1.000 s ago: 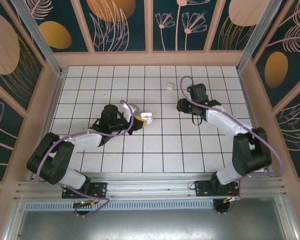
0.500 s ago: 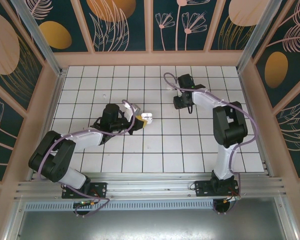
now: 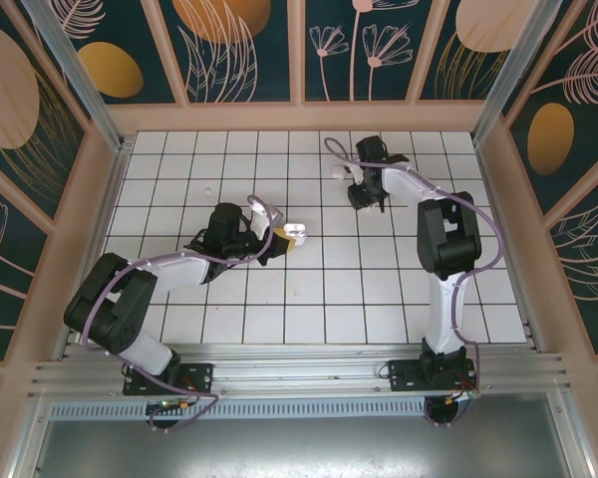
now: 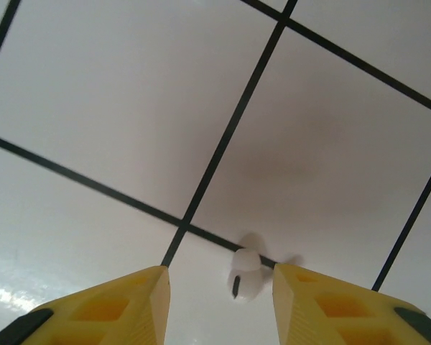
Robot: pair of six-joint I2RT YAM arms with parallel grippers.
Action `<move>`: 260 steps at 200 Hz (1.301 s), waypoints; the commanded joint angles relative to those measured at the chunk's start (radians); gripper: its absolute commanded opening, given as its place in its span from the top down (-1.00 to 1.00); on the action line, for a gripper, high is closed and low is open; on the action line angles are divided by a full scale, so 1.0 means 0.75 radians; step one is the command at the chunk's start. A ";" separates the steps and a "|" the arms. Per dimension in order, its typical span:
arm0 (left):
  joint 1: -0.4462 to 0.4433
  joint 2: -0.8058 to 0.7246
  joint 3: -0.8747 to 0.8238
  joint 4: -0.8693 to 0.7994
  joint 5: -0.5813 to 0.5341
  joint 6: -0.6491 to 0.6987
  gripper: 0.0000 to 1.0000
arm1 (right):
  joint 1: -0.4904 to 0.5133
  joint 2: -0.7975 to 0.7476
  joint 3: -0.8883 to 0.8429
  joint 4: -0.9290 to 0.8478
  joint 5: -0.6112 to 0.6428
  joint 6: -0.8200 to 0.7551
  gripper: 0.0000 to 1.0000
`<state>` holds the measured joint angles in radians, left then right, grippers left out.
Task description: Insert the wireless bluetooth earbuds into the charging case
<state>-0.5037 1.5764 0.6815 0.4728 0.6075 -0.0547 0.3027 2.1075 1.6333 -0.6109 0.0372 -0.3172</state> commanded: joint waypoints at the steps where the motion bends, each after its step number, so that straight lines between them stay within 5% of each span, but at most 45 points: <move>1: 0.007 0.031 0.050 -0.025 0.010 0.029 1.00 | -0.027 0.063 0.050 -0.099 0.022 -0.056 0.15; 88: 0.007 0.062 0.078 -0.048 0.014 0.031 1.00 | -0.036 0.121 0.046 -0.106 0.030 -0.076 0.21; 151: 0.007 0.029 0.061 -0.066 0.010 0.037 1.00 | -0.033 0.115 0.044 -0.118 0.044 -0.001 0.73; 200: 0.008 -0.033 0.028 -0.034 -0.003 0.053 1.00 | -0.033 -0.048 -0.042 -0.054 -0.024 0.283 0.85; 260: 0.007 -0.143 -0.129 0.333 -0.107 0.073 1.00 | -0.025 -0.502 -0.269 0.157 -0.390 0.887 0.84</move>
<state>-0.5037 1.5024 0.6319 0.5343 0.5762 -0.0284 0.2783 1.9266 1.5024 -0.6086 -0.0902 0.0708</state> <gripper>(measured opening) 0.138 0.099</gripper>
